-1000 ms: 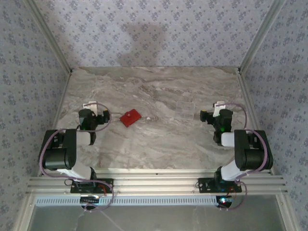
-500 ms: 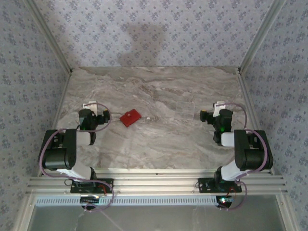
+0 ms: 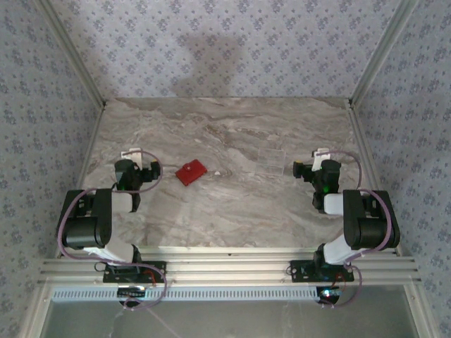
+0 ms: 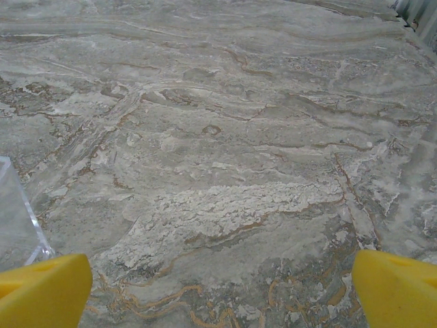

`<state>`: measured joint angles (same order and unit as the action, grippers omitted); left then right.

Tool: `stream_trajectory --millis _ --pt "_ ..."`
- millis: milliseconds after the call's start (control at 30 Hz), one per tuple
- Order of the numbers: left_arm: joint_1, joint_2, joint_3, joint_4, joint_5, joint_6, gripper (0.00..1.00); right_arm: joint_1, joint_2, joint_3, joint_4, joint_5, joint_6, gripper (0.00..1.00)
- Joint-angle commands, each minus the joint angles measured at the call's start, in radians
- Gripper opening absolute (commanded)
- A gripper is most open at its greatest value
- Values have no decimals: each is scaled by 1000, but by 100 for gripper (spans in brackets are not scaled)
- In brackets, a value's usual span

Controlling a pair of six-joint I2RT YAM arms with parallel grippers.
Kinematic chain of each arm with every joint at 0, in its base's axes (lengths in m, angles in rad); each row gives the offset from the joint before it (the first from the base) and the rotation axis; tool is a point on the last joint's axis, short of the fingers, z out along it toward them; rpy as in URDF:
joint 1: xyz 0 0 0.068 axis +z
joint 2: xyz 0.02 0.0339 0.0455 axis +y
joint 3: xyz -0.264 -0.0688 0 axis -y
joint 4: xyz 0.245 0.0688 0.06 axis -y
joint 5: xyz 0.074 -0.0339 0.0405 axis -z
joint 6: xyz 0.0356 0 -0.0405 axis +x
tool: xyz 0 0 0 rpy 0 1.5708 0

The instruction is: Take the credit cards out of the card holder

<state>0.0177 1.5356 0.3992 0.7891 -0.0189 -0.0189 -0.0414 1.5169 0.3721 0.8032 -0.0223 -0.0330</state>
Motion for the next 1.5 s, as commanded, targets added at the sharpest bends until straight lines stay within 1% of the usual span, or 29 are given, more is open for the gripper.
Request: stream_trajectory --millis 0,267,333,400,467,600,667,733,800,900,1033,1100,1167,1333,1400,1467 --pt "4 1 16 22 15 1 100 -8 6 21 1 -3 10 100" --pt "5 -1 15 24 14 0 100 4 2 16 6 21 3 100" --pt "4 -2 15 24 12 2 100 14 -19 30 -36 36 -3 100" --pt "-9 -29 40 -43 -9 12 100 19 -49 46 -86 51 -4 100" --pt "-40 -64 89 -165 -49 37 99 23 -91 67 -161 70 3 100" --pt "-125 -123 158 -313 -159 102 99 28 -157 140 -354 87 36 100" --pt "-173 -156 202 -400 -216 112 99 32 -176 190 -463 100 76 100" --pt "-194 -176 248 -495 -231 82 100 32 -182 251 -587 84 122 100" --pt "-216 -194 300 -586 -232 43 99 35 -180 317 -716 40 164 100" --pt "-243 -214 358 -702 -201 -23 99 43 -182 393 -864 -46 207 99" --pt "-276 -202 458 -858 -114 -103 100 60 -160 491 -1046 -125 275 92" --pt "-298 -175 515 -938 -76 -109 99 63 -131 543 -1118 -197 273 88" --pt "-333 -134 571 -1008 -59 -100 98 77 -97 588 -1175 -230 269 83" --pt "-409 -5 707 -1153 -12 -57 97 111 -14 675 -1267 -215 269 70" --pt "-423 45 745 -1183 14 -73 97 119 10 695 -1275 -210 272 63" --pt "-423 92 780 -1209 41 -107 96 126 41 721 -1286 -194 278 55"
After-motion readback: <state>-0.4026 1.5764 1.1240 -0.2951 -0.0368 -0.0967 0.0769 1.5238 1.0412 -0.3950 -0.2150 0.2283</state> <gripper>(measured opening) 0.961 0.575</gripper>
